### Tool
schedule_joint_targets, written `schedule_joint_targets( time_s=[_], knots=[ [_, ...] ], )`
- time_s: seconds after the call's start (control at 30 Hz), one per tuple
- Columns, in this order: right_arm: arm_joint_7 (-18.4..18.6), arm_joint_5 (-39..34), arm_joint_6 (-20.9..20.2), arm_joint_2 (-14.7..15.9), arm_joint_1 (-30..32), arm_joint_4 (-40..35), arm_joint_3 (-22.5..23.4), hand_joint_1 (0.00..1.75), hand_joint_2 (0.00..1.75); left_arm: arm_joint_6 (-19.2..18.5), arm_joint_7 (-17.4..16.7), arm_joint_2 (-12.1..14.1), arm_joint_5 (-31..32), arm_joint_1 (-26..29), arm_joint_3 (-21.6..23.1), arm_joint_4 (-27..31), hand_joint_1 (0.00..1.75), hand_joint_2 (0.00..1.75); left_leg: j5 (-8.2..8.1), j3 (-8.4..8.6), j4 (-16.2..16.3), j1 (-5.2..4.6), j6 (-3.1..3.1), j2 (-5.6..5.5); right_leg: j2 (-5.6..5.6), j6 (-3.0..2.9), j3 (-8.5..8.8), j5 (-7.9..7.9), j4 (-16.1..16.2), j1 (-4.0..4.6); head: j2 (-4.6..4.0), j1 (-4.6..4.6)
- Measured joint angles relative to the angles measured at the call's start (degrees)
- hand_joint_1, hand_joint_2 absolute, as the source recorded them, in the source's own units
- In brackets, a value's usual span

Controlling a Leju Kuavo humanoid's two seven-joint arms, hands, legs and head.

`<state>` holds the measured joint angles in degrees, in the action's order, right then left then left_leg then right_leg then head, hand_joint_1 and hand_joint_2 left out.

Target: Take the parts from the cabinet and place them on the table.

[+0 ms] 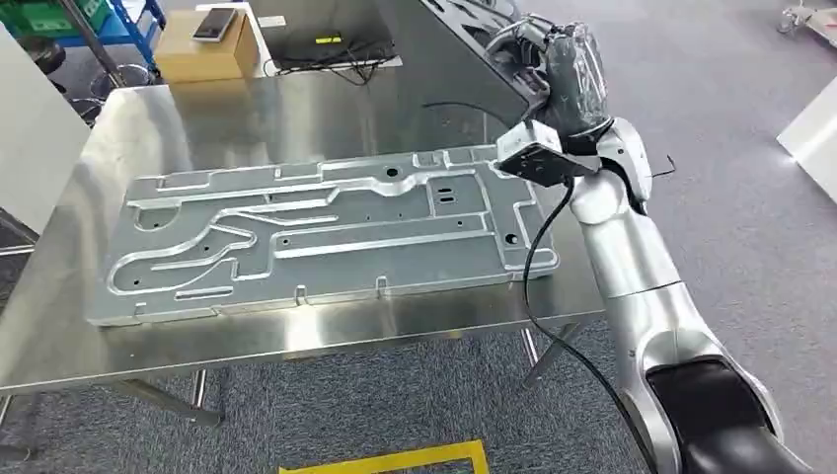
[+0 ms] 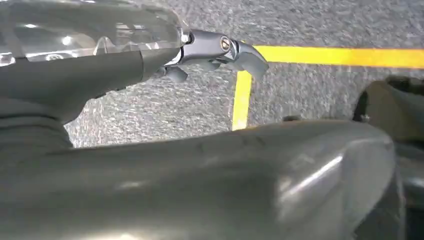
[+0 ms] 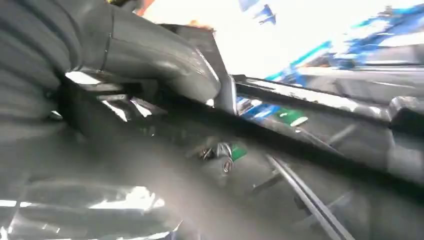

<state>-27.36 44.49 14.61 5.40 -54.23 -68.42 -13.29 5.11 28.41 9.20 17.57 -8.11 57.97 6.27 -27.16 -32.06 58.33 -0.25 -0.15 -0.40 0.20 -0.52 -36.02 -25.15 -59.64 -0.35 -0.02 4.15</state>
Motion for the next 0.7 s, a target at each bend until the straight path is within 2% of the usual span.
schedule_joint_targets(
  time_s=[0.03, 0.07, 0.1, 0.17, 0.2, 0.23, 0.27, 0.33, 0.37, 0.4, 0.43, 0.47, 0.5, 0.53, 0.57, 0.6, 0.67, 0.7],
  knots=[
    [1.58, 4.79, 1.9, -0.11, -2.21, 2.67, -1.12, 1.75, 1.75, 0.02, -0.02, 0.22, 0.29, 0.02, 0.31, 0.02, 0.0, 0.0, -0.57, -0.16, 0.32, 0.03, -0.43, -0.02, -0.02, -0.37, 0.47, 0.06, 0.53, -0.44, 0.0, 0.0],
    [3.57, 9.16, 3.06, -0.44, -4.46, 5.33, -2.49, 1.75, 1.75, 0.02, -0.02, 0.2, 0.66, -0.07, 0.66, 0.07, 0.0, 0.0, -1.14, -0.62, 1.9, 0.14, -0.83, 0.02, 0.0, -0.65, 0.71, -0.04, 0.6, -0.5, 0.0, -0.02],
    [6.29, 13.33, 3.23, -1.14, -6.86, 8.32, -4.07, 1.75, 1.75, 0.02, -0.07, 0.22, 0.63, -0.22, 0.79, 0.07, 0.0, 0.0, -2.57, -2.39, 5.29, 0.31, -1.16, 0.05, 0.04, -1.01, 0.81, -0.21, 0.59, -0.54, 0.0, 0.0],
    [12.22, 20.82, 2.29, -3.23, -11.15, 15.72, -7.88, 1.75, 1.75, 0.02, -0.04, 0.24, 0.61, -0.28, 0.83, 0.07, 0.0, 0.0, -5.77, -7.83, 14.91, 0.67, -1.72, 0.07, 0.38, -1.35, 1.2, -0.53, 0.58, -0.41, 0.0, 0.0],
    [14.11, 22.97, 2.44, -4.23, -12.2, 19.11, -9.43, 1.75, 1.75, 0.02, -0.02, 0.2, 0.63, -0.27, 0.85, 0.09, 0.0, 0.0, -5.88, -9.83, 17.71, 0.78, -1.83, 0.07, 0.51, -1.33, 1.52, -0.75, 0.58, -0.37, 0.0, 0.0],
    [15.01, 24.33, 2.55, -5.11, -12.72, 21.96, -10.72, 1.75, 1.75, 0.02, 0.04, 0.15, 0.61, -0.27, 0.85, 0.13, 0.0, 0.0, -4.48, -10.66, 17.77, 0.86, -1.87, 0.07, 0.54, -1.27, 1.97, -1.05, 0.56, -0.34, 0.0, 0.0],
    [15.17, 24.64, 2.66, -5.74, -13.01, 24.08, -11.66, 1.75, 1.75, 0.02, 0.09, 0.11, 0.61, -0.27, 0.85, 0.18, 0.0, 0.0, -2.05, -10.14, 15.27, 0.88, -1.82, 0.08, 0.52, -1.18, 2.43, -1.38, 0.55, -0.31, 0.0, -0.02],
    [15.21, 25.1, 2.77, -6.93, -14.12, 27.41, -12.61, 1.75, 1.75, 0.0, 0.2, 0.15, 0.61, -0.22, 0.85, 0.2, 0.0, 0.0, 4.91, -6.52, 4.75, 0.86, -1.32, 0.08, 0.38, -0.96, 3.55, -2.23, 0.52, -0.3, 0.0, 0.0],
    [15.93, 25.65, 1.23, -7.37, -15.1, 29.29, -13.09, 1.75, 1.75, -0.09, 0.35, 0.17, 0.61, -0.16, 0.87, 0.2, 0.0, 0.0, 5.52, -5.48, 2.08, 0.74, -0.94, 0.01, 0.3, -0.79, 3.64, -2.49, 0.58, -0.35, 0.0, -0.04],
    [17.29, 26.48, -1.84, -7.89, -16.55, 31.67, -13.81, 1.75, 1.75, -0.44, 0.64, 0.17, 0.61, -0.16, 0.9, 0.2, 0.0, 0.0, 5.47, -5.16, 1.33, 0.2, -0.69, 0.02, 0.42, -0.6, 3.39, -2.51, 0.44, -0.09, 0.0, 0.0],
    [19.15, 27.48, -5.73, -8.68, -17.55, 33.99, -14.62, 1.75, 1.75, -0.72, 1.07, 0.15, 0.61, -0.34, 0.94, 0.2, 0.0, 0.0, 4.62, -4.59, 0.37, 0.23, -0.39, 0.06, 0.45, -0.25, 3.11, -2.43, 0.48, -0.11, 0.0, 0.0],
    [21.27, 28.56, -10.34, -9.29, -18.05, 36.54, -15.52, 1.75, 1.75, -1.05, 1.62, 0.15, 0.61, -0.44, 1.03, 0.22, 0.0, 0.0, 4.45, -4.73, 0.35, 0.2, -0.27, 0.0, 0.37, -0.02, 3.18, -2.47, 0.74, -0.16, 0.0, 0.0],
    [22.87, 29.21, -13.11, -9.86, -17.95, 38.42, -16.22, 1.75, 1.75, -1.33, 1.99, 0.15, 0.63, -0.45, 1.14, 0.24, 0.0, 0.0, 4.39, -4.65, 0.26, 0.23, -0.12, -0.02, 0.28, 0.16, 3.4, -2.47, 1.0, -0.12, 0.0, -0.02],
    [24.47, 29.62, -16.04, -10.76, -17.51, 40.65, -16.94, 1.75, 1.75, -1.55, 2.36, 0.04, 0.61, -0.42, 1.22, 0.5, 0.0, 0.0, 4.54, -4.03, -0.63, 0.98, 0.22, 0.04, 0.18, 0.64, 3.42, -2.98, 0.88, 0.15, 0.0, 0.0],
    [25.24, 29.58, -17.37, -11.24, -17.15, 42.16, -17.22, 1.75, 1.75, -1.6, 2.65, -0.02, 0.61, -0.48, 1.27, 0.57, 0.0, 0.0, 4.55, -3.74, -0.87, 0.9, 0.32, -0.02, 0.1, 0.86, 3.16, -3.48, -0.13, 0.01, 0.0, -0.02],
    [26.1, 29.36, -18.7, -11.87, -16.86, 43.86, -17.51, 1.75, 1.75, -1.68, 2.8, -0.15, 0.61, -0.7, 1.44, 0.66, 0.0, 0.0, 4.45, -3.66, -0.9, 0.89, 0.62, 0.08, 0.09, 0.96, 1.64, -4.94, -2.94, -0.01, 0.0, 0.0],
    [27.63, 28.92, -19.81, -12.5, -15.16, 46.51, -17.81, 1.75, 1.75, -2.03, 2.8, -0.35, 0.61, -1.35, 2.23, 0.68, 0.0, 0.0, 4.17, -3.4, -0.89, 0.86, 1.09, 0.14, 0.09, 1.2, -3.39, -8.3, -12.08, -0.05, 0.0, -0.02],
    [28.15, 28.84, -20.05, -12.57, -13.9, 47.45, -17.9, 1.75, 1.75, -2.05, 2.71, -0.5, 0.61, -1.62, 2.38, 0.72, 0.0, 0.0, 3.98, -3.2, -0.88, 0.87, 1.22, 0.12, 0.09, 1.33, -5.69, -8.95, -15.87, -0.09, 0.0, -0.02]
  ],
)
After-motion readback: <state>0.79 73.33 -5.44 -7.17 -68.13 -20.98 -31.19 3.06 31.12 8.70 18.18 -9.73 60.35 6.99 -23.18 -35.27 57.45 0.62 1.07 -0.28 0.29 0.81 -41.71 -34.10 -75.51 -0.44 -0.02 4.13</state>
